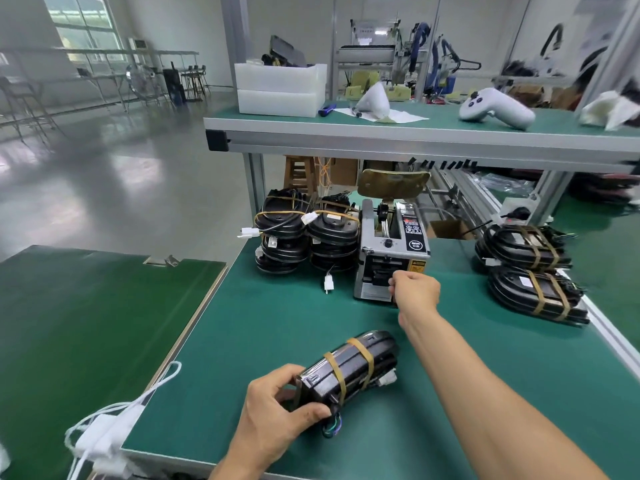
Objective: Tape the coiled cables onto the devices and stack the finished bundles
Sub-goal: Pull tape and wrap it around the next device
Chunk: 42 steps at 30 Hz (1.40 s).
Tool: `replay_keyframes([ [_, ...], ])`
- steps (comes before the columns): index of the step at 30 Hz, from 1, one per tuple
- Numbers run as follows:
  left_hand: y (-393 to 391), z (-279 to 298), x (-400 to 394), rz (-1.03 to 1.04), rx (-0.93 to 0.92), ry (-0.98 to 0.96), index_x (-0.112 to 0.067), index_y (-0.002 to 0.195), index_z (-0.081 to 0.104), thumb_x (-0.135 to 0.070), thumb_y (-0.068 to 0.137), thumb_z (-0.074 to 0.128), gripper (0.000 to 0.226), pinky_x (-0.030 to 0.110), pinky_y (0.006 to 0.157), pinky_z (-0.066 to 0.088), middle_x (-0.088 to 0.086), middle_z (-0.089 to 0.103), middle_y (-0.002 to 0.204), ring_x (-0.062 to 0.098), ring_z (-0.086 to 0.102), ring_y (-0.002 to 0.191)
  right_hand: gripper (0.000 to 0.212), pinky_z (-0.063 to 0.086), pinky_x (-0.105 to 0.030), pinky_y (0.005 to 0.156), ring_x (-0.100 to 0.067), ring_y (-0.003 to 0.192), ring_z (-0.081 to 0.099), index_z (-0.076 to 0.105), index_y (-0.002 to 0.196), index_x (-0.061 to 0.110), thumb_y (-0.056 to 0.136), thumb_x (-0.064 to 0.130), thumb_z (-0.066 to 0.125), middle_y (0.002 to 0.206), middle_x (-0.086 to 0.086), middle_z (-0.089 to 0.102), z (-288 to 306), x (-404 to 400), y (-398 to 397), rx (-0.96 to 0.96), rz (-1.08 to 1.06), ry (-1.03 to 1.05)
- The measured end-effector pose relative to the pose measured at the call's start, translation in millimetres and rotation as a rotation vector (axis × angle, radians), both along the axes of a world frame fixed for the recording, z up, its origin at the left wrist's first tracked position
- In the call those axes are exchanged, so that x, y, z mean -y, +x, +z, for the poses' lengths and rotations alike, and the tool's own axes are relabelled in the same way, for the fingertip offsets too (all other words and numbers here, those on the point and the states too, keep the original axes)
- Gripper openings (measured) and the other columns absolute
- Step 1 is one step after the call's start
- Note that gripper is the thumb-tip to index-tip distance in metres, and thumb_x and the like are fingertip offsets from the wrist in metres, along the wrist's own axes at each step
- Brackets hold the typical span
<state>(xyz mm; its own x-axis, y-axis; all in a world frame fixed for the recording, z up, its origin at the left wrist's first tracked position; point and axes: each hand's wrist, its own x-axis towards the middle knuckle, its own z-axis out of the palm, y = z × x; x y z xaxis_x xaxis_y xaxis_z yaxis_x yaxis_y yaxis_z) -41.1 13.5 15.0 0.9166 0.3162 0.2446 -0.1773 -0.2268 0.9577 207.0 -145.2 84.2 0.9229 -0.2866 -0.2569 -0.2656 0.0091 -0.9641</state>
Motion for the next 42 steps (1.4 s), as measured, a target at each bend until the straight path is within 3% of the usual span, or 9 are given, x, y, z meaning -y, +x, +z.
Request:
replay_keyframes([
  [6,-1,3,1,-0.001,-0.002,-0.006,-0.037,0.098,0.081,-0.081,0.057,0.091,0.061,0.025,0.075,0.059,0.003,0.079,0.085,0.013,0.074,0.078,0.007,0.059,-0.036,0.075,-0.027,0.078,0.070,0.078,0.085,0.006,0.084,0.013,0.076,0.082,-0.011,0.077,4,-10,12,-0.041,-0.077,0.027],
  [13,-1,3,2,0.006,0.000,0.003,-0.036,0.097,0.082,-0.080,0.058,0.091,0.060,0.023,0.075,0.058,0.003,0.078,0.084,0.013,0.071,0.077,0.012,0.049,-0.029,0.057,-0.023,0.065,0.065,0.069,0.076,0.006,0.079,0.008,0.080,0.082,-0.012,0.075,5,-19,16,-0.122,-0.150,0.172],
  [17,-1,1,1,0.006,-0.014,0.018,-0.035,0.099,0.081,-0.079,0.060,0.092,0.060,0.026,0.072,0.058,0.005,0.078,0.085,0.010,0.071,0.076,0.024,0.052,-0.032,0.062,-0.026,0.070,0.064,0.069,0.096,-0.002,0.077,0.008,0.079,0.091,-0.014,0.074,5,-23,20,-0.148,-0.187,0.216],
  [20,-1,-1,0,0.013,-0.021,0.033,-0.035,0.101,0.081,-0.080,0.060,0.091,0.062,0.026,0.072,0.058,0.005,0.079,0.087,0.010,0.073,0.076,0.026,0.048,-0.033,0.059,-0.026,0.064,0.052,0.050,0.084,0.008,0.081,0.008,0.076,0.079,-0.007,0.060,6,-20,20,-0.150,-0.171,0.270],
  [25,0,-1,0,0.013,-0.012,0.051,-0.034,0.100,0.080,-0.079,0.062,0.091,0.060,0.025,0.071,0.058,0.005,0.078,0.085,0.009,0.072,0.076,0.030,0.047,-0.036,0.081,-0.026,0.088,0.051,0.045,0.102,0.018,0.093,0.017,0.073,0.100,-0.003,0.053,13,-19,13,-0.150,-0.040,0.269],
  [30,-1,-3,-1,0.012,-0.002,0.017,-0.033,0.102,0.081,-0.078,0.062,0.091,0.061,0.028,0.075,0.061,0.007,0.080,0.090,0.015,0.077,0.081,0.011,0.039,-0.026,0.057,-0.014,0.062,0.064,0.068,0.084,0.013,0.087,0.016,0.077,0.068,0.001,0.070,20,2,-39,-0.154,0.136,0.260],
  [33,0,-4,0,0.013,-0.010,0.019,-0.033,0.100,0.080,-0.078,0.063,0.091,0.060,0.034,0.074,0.060,0.009,0.078,0.087,0.015,0.075,0.079,0.007,0.043,-0.029,0.064,-0.014,0.086,0.072,0.078,0.080,0.019,0.085,0.023,0.080,0.080,0.004,0.076,17,35,-88,-0.069,0.308,0.251],
  [39,-1,-2,2,0.019,0.028,0.022,-0.037,0.096,0.079,-0.080,0.066,0.088,0.053,0.018,0.069,0.052,-0.006,0.075,0.079,0.004,0.068,0.072,0.020,0.044,-0.024,0.082,0.009,0.077,0.066,0.079,0.070,0.016,0.089,0.012,0.075,0.102,0.011,0.080,15,52,-130,0.099,0.463,0.146],
  [42,-1,-1,3,0.011,0.042,0.030,-0.037,0.096,0.079,-0.079,0.069,0.087,0.051,0.016,0.067,0.051,-0.010,0.073,0.079,0.003,0.066,0.071,0.021,0.048,-0.032,0.099,-0.005,0.105,0.071,0.078,0.068,0.016,0.088,0.011,0.076,0.112,0.006,0.077,14,50,-134,0.110,0.475,0.170],
])
